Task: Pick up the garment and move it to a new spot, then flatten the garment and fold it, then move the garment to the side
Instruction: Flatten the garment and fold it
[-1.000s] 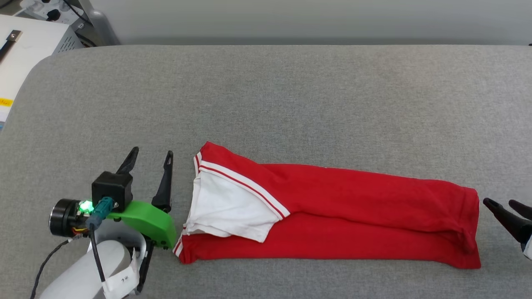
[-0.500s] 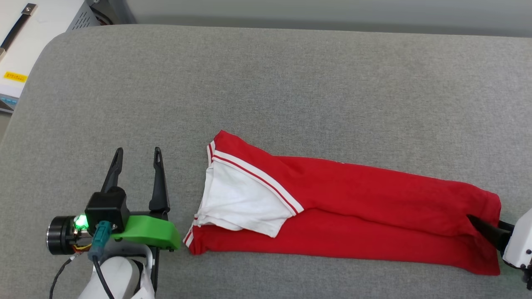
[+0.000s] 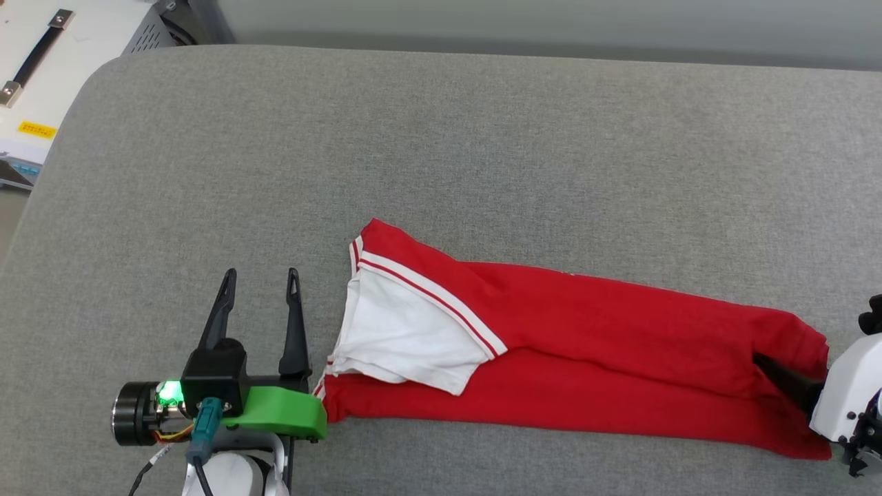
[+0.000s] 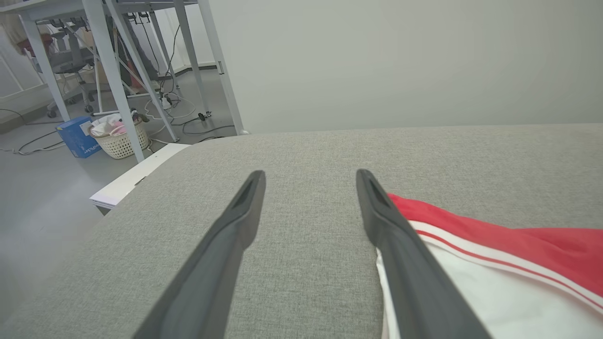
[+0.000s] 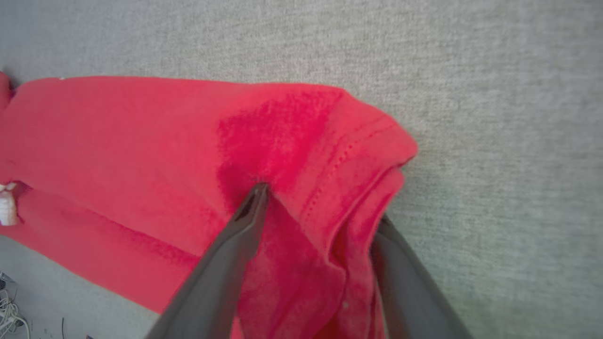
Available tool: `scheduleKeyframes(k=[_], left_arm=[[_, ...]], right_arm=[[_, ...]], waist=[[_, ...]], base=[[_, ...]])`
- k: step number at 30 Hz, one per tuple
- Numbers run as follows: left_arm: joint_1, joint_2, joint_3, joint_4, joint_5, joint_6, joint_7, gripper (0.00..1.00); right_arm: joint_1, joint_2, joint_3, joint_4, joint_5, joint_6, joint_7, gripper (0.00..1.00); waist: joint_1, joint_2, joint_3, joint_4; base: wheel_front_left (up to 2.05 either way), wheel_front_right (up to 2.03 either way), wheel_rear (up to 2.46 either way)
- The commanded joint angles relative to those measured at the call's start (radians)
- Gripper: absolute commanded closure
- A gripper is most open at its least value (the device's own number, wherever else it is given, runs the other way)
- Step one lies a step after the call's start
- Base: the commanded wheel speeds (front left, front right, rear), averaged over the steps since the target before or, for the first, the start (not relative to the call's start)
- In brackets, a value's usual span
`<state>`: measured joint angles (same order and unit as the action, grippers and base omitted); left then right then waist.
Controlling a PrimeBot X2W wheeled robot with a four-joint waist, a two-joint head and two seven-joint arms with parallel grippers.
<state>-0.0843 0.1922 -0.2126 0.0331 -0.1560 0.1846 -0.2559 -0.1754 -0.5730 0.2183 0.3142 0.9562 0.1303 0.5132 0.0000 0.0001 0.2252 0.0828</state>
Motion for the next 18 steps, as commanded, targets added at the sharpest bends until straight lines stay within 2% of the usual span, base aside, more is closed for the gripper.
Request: scheduleKeyframes(k=[1,14,18], left_arm=[[0.018,-0.011,0.014,0.004,0.014,-0.011,-0.006,0.0],[0.062,-0.048,0.071,0.004,0.088,-0.092,-0.006,0.0],[0.07,-0.056,0.078,0.005,0.099,-0.106,-0.006,0.0]], right_arm=[[0.016,0.014,0.026,0.019,0.022,0.0,0.004,1.0],[0.019,-0.149,-0.021,0.084,-0.026,0.0,-0.053,1.0],[0.028,-0.174,-0.031,0.079,-0.019,0.0,-0.04,1.0]], waist=[[0.0,-0.0001,-0.008,-0.004],[0.0,-0.0001,-0.058,-0.017],[0.0,-0.0001,-0.07,-0.014]], base=[[0.0,0.0,0.0],[0.0,0.0,0.0],[0.0,0.0,0.0]])
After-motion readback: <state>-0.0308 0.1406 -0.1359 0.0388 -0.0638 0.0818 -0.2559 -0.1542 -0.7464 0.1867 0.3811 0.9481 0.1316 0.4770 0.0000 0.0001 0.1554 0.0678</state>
